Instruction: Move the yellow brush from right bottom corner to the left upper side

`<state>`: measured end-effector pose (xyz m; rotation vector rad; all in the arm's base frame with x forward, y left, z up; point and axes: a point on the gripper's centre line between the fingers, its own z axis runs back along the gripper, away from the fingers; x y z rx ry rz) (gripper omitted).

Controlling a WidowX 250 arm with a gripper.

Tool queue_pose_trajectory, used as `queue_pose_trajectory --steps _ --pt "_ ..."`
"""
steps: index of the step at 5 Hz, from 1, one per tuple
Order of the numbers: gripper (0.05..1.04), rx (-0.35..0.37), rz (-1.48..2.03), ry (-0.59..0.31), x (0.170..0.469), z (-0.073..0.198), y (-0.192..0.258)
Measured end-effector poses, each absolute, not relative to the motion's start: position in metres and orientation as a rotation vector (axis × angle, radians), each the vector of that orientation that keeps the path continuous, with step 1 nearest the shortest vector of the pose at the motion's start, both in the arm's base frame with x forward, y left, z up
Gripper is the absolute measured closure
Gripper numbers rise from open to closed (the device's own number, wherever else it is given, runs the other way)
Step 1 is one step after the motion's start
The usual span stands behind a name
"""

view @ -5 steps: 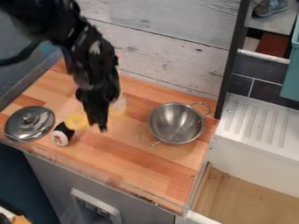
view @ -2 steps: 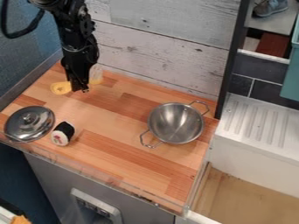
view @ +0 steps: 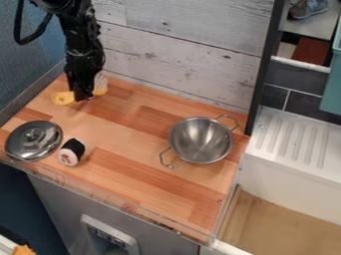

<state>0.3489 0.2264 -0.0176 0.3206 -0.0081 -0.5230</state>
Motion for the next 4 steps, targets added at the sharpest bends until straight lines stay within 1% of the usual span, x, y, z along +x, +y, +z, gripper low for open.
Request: queue_pose_trajectory --steps 1,2,3,4 --pt "0.751 0.299 -0.508 0.004 0.351 -0.030 0.237" --pt "0.751 0.300 -0.493 0.019 0.353 -0.034 0.247" --pt "0.705 0.293 -0.466 0.028 0.354 -0.034 0.248" --pt "0.399 0.275 -0.439 0.030 0.350 -0.036 0.247"
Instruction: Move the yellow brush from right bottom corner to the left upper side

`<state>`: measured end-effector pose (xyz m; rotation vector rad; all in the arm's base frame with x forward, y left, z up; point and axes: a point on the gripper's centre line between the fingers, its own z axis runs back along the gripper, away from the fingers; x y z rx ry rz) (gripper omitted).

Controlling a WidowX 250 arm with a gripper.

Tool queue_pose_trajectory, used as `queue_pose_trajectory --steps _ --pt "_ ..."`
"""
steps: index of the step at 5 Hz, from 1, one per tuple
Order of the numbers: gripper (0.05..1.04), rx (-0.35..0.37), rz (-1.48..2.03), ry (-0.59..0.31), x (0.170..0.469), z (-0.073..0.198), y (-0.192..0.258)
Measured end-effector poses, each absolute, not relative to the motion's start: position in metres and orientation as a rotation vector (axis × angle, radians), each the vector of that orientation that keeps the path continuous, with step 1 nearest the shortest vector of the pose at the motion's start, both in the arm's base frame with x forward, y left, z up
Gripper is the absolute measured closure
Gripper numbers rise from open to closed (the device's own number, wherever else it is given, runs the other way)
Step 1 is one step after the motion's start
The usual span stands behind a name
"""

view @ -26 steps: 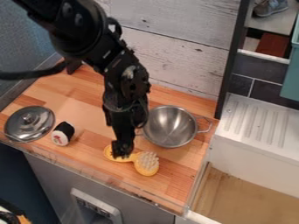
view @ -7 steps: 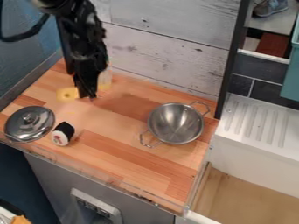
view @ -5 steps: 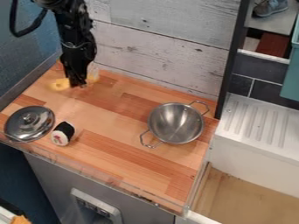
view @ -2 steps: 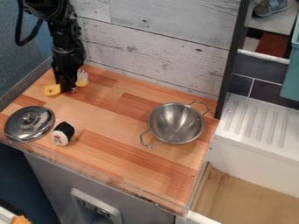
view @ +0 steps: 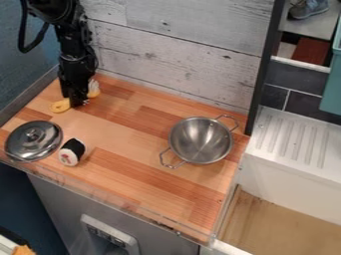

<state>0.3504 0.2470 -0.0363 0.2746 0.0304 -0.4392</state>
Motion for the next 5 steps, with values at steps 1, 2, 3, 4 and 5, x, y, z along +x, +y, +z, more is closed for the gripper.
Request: queue_pose_trajectory --steps 1,2,3,4,5 --pt "0.127 0.277 -0.425 0.033 0.345 -0.036 0.246" --pt "0.078 0.285 -0.422 0.010 0.338 -0.028 0.240" --pt "0.083 0.326 -0.392 -0.050 0.337 0.004 0.241" --pt "0.083 0.330 -0.369 -0.110 0.330 0.023 0.240" --pt "0.083 0.311 -0.397 -0.132 0.330 0.027 0.237"
